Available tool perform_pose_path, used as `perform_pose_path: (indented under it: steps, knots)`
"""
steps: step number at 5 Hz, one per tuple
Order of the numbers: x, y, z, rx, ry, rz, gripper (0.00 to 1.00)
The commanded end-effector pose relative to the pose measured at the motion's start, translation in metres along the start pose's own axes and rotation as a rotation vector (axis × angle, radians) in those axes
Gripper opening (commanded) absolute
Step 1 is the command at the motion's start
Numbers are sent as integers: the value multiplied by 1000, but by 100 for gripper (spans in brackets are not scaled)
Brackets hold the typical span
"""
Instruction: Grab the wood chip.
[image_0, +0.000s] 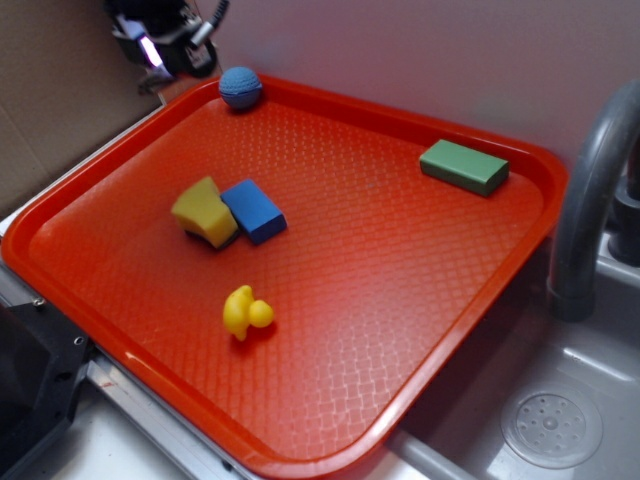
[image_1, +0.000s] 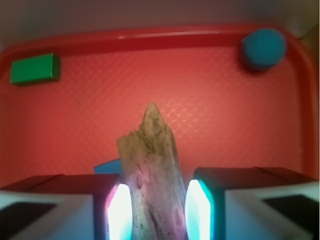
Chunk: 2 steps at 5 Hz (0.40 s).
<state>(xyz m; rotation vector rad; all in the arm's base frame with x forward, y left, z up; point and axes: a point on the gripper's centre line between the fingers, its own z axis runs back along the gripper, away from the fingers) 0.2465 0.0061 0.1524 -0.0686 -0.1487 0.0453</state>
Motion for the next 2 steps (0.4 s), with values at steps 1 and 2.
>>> perform_pose_path:
  steps: [1,2]
  knots:
    - [-1,-22,32,35,-102,-79,0]
    - [-3,-23,24,70,-80,-78,0]
